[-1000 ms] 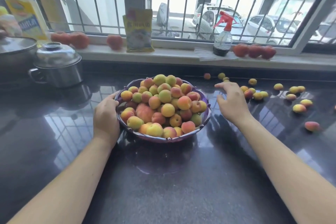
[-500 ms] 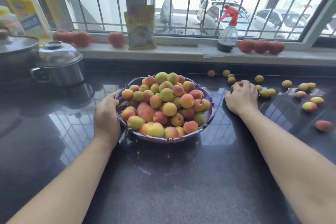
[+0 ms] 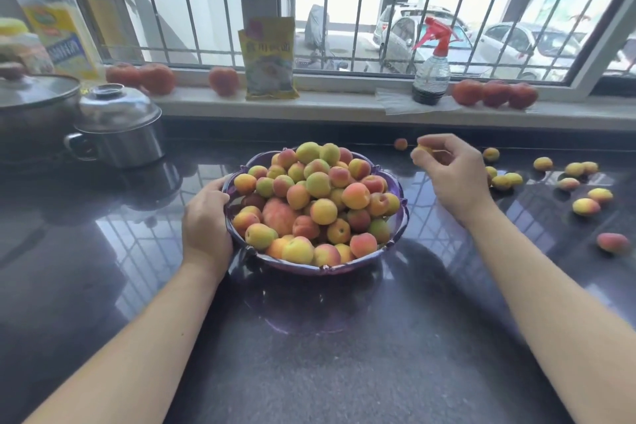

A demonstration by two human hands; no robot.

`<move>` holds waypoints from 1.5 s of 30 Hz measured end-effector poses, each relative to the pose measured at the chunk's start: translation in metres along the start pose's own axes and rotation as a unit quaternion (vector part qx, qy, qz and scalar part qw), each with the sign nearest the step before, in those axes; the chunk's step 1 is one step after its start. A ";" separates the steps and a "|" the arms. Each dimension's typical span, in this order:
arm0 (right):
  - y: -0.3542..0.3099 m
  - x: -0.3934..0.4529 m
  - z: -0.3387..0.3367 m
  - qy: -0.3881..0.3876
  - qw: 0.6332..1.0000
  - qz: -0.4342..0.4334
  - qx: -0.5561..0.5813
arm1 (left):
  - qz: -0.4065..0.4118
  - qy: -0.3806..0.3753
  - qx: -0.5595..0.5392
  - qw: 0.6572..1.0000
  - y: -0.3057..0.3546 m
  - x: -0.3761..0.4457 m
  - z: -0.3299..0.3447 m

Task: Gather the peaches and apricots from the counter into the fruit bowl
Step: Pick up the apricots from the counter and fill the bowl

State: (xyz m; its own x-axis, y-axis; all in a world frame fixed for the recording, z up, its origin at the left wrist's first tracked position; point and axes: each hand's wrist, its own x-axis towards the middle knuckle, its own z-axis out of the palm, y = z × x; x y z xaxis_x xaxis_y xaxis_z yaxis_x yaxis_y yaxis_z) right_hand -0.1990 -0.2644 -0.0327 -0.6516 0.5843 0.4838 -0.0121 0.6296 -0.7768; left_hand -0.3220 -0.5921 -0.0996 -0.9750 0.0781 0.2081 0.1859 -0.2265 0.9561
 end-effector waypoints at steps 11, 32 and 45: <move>-0.053 -0.027 0.020 -0.068 0.995 -0.070 0.029 | 0.009 -0.011 0.006 1.000 -0.001 0.001 0.000; 0.076 0.014 0.008 -0.006 0.907 0.031 -0.421 | 0.011 -0.009 0.001 1.000 -0.009 0.004 -0.003; 0.069 0.005 -0.004 -0.100 0.906 0.153 -0.381 | 0.000 -0.003 -0.006 1.000 -0.001 0.000 0.003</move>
State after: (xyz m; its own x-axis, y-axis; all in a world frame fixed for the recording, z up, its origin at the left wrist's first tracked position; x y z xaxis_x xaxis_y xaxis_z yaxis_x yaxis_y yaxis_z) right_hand -0.1999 -0.2156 -0.0823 -0.6619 0.7343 0.1507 0.6695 0.6695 -0.3218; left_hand -0.3215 -0.5888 -0.1001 -0.9745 0.0836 0.2084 0.1836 -0.2376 0.9539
